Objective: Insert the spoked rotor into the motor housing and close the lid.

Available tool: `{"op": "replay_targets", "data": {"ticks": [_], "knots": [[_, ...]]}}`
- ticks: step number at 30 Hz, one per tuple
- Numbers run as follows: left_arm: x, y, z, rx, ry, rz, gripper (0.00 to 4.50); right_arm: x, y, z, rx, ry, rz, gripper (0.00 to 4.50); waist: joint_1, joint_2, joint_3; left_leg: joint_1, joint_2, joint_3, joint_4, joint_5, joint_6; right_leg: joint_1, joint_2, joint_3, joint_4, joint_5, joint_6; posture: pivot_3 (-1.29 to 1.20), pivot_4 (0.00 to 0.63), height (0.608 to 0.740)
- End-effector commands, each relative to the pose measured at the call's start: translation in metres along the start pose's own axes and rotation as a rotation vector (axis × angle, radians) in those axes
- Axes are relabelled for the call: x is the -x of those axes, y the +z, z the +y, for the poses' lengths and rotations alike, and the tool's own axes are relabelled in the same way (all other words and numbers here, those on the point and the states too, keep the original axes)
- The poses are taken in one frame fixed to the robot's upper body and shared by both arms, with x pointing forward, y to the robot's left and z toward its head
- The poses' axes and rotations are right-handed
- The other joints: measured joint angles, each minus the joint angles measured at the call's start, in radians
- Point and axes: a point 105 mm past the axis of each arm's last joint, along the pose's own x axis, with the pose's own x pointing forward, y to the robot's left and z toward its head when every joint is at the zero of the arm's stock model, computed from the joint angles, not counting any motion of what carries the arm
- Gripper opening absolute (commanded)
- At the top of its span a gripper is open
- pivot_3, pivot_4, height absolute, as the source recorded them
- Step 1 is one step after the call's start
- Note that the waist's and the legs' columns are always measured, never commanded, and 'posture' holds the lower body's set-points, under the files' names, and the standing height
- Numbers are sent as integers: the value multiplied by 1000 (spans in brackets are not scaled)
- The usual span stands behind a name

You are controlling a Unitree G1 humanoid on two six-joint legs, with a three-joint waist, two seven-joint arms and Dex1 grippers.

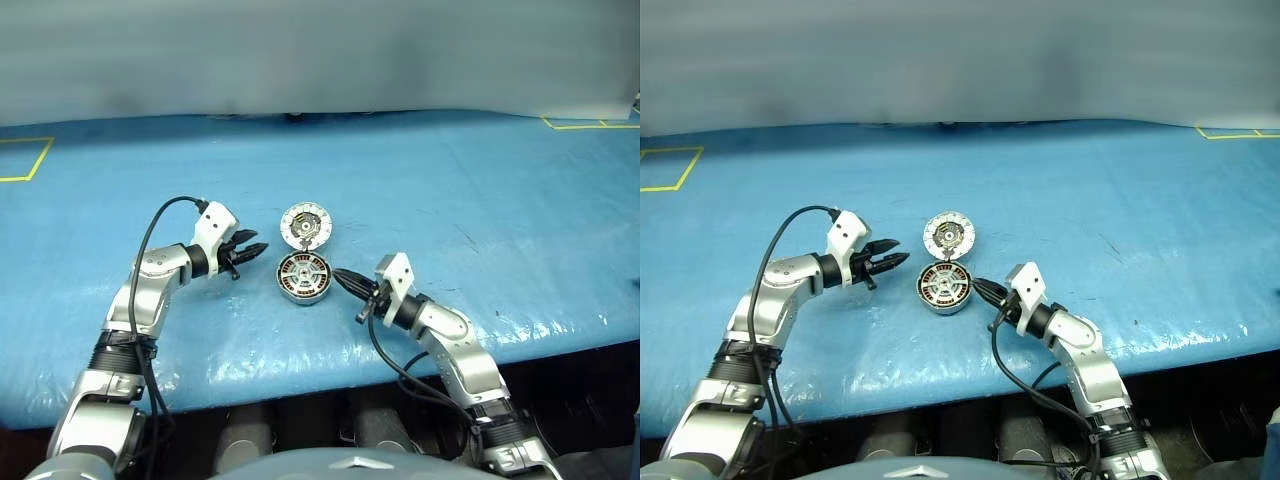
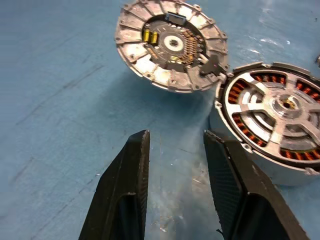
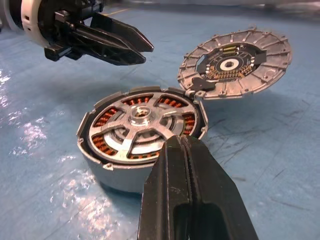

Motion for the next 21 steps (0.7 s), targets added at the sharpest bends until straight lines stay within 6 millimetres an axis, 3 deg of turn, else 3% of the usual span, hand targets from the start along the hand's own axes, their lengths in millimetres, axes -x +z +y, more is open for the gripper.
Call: {"op": "replay_targets", "data": {"ticks": [1,4,8,16,21], "knots": [[-3,18,15,-10,92,-55,1768,-13,15,3,33,17,-39,0,-1,0,0,0,0,0,0,0,0,0,0,0,0,0,0,0,150,740],[-11,18,22,-13,131,-47,1768,-23,11,6,31,20,-5,0,-1,0,0,0,-1,0,0,0,0,0,0,0,0,0,0,0,150,740],[-19,20,14,-13,93,-52,1768,-29,-2,8,44,13,70,0,-2,0,0,0,-1,0,0,0,0,0,0,0,-1,1,1,0,150,740],[-22,17,4,-1,4,-47,1768,-26,-18,15,102,30,189,0,-3,0,0,0,-1,0,0,0,0,0,0,0,-1,1,1,0,150,740],[-21,15,6,-15,6,-55,1768,-28,-9,23,94,53,145,0,-3,0,0,0,0,0,-1,0,0,0,0,0,-1,0,0,0,150,740]]}}
